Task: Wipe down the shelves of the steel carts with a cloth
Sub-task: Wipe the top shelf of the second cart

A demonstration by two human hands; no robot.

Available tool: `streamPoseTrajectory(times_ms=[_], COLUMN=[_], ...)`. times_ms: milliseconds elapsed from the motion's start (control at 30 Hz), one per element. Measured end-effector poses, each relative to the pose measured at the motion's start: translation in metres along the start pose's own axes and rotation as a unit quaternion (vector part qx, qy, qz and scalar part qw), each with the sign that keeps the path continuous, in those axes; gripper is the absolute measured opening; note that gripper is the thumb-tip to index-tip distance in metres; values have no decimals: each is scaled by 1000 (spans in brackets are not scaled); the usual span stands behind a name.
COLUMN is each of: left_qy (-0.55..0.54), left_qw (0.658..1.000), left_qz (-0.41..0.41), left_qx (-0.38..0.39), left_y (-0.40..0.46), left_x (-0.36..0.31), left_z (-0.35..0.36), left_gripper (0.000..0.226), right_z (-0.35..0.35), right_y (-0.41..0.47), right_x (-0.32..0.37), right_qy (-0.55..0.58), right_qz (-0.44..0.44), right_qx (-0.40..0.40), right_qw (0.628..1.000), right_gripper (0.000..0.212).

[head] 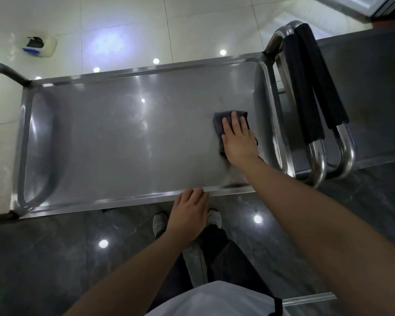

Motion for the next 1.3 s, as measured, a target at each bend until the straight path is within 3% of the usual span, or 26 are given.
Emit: streamPoseTrajectory(times_ms=[267,467,767,967,1300], left_qy=[7,14,-7,-2,7], left_qw=[999,995,994,992,996], left_qz=[-10,3,34,49,49], left_qx=[37,99,102,121,70], left_y=[3,9,41,40,35], left_x=[0,1,-46,-59,-60], left_z=[-1,-3,3,20,19], left_gripper=[49,54,43,41,48], right_z=[-17,14,40,33,-24], right_y=[12,-65,-134,-107,12], right_x=[-40,-26,-43,-58,-91], right_qy=[-8,-1,-29,-19,-25], right_qz=[31,18,-2,-6,37], right_qx=[3,10,8,12,-22], right_qw=[999,1000,1000,1000,999], right_gripper=[58,59,61,56,57])
Point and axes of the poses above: each hand's wrist, its own y-axis towards the middle knuckle, its own z-axis out of the palm, x = y × z, the point moved 7 cm from there along y, towards the middle knuckle, and after that the axes turned 10 degrees about -z, right-handed, at the moved point
